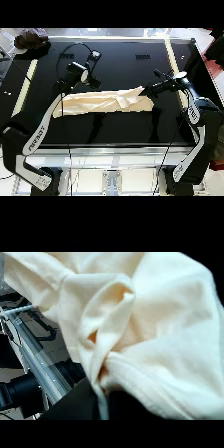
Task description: Fold the shirts.
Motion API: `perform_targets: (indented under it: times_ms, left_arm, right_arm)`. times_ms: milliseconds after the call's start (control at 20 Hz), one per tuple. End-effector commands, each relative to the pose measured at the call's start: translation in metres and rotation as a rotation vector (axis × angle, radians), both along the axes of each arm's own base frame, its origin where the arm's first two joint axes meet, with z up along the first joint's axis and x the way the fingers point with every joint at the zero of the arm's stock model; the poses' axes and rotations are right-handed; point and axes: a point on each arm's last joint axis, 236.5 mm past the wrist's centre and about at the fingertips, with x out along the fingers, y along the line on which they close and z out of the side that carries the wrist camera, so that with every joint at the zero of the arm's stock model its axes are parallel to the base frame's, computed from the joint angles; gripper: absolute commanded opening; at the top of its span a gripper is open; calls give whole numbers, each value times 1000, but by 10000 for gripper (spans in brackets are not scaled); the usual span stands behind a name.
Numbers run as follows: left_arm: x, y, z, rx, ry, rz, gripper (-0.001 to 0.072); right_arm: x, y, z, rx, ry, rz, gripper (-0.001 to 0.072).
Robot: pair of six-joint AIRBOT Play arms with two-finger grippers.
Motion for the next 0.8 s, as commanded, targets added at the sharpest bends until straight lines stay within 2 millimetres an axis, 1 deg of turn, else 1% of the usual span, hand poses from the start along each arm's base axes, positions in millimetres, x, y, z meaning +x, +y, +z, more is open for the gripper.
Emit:
perform_targets:
  times_ms: [0,100,200,300,350,400,450,500,550,650,750]
  left_arm:
    - [-5,3,-62,56,109,-1,12]
    - [-15,-4,-100,37,196,7,12]
    - [-28,-20,-126,-30,275,24,11]
    - [-34,-29,-140,-72,315,37,11]
    - [-34,-29,-141,-72,316,38,12]
    - [-31,-29,-136,-74,306,36,12]
    - [-27,-26,-127,-74,286,38,12]
    - [-19,-19,-111,-71,249,42,12]
    - [-11,-9,-90,-65,203,47,12]
    - [5,16,-30,-79,92,77,12]
    - [10,47,40,-129,-18,129,11]
  right_arm:
    - [0,14,53,16,-73,51,17]
    - [3,23,89,-2,-136,52,17]
    - [4,39,123,-19,-201,65,17]
    - [3,58,150,-46,-265,96,17]
    - [2,68,158,-66,-287,109,17]
    - [-2,79,162,-73,-294,123,17]
    - [-7,90,164,-70,-287,139,16]
    - [-13,100,162,-76,-270,153,16]
    - [-19,112,162,-80,-264,171,16]
    - [-30,140,163,-70,-273,209,15]
    - [-41,180,166,-52,-305,238,15]
